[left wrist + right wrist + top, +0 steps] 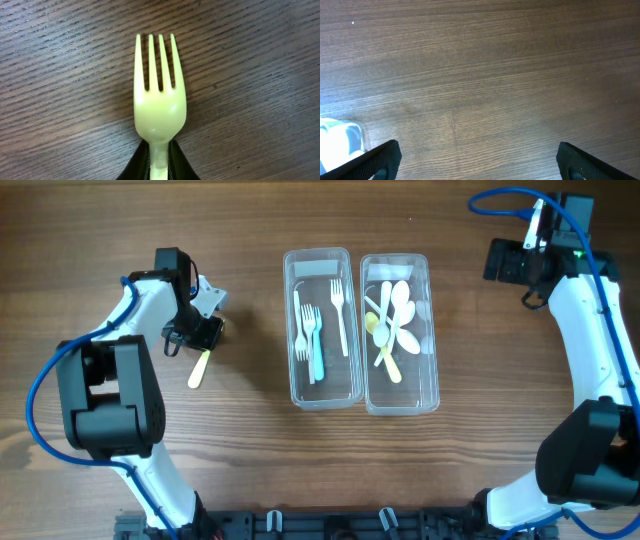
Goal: Pack container
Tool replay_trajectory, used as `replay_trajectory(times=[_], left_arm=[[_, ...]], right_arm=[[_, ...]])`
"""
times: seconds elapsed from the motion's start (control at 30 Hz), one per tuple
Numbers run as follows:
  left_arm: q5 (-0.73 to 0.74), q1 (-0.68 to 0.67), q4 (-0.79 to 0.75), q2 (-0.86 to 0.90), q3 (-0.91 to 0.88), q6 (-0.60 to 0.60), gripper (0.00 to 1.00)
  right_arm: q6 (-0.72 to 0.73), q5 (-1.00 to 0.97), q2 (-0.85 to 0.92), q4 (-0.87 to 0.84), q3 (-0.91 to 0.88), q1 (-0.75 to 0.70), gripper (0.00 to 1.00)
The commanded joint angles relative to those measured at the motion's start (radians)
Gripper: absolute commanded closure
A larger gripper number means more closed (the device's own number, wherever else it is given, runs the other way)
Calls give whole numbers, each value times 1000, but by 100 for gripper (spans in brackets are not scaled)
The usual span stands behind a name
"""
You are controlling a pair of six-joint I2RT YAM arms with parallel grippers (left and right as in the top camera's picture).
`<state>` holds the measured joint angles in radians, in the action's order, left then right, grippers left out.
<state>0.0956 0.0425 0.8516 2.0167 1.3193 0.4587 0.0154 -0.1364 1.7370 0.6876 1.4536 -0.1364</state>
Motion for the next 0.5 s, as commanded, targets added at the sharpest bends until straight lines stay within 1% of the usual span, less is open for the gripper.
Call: replay_trajectory(times=[0.0, 0.1, 0.2, 0.27, 0.47], left_arm=[[19, -1, 8, 47, -51, 5, 94], [19, -1, 9, 46, -49, 5, 96], [-14, -1, 13, 39, -19, -30, 96], [-40, -1, 23, 29, 23, -56, 96], [-41, -1, 52, -13, 144, -69, 96]], right_arm=[[10, -14, -23, -3, 18, 4, 0], [11, -14, -23, -3, 18, 4, 0], [11, -14, -23, -3, 18, 4, 0], [11, -14, -23, -3, 18, 4, 0], [11, -14, -23, -3, 18, 4, 0]])
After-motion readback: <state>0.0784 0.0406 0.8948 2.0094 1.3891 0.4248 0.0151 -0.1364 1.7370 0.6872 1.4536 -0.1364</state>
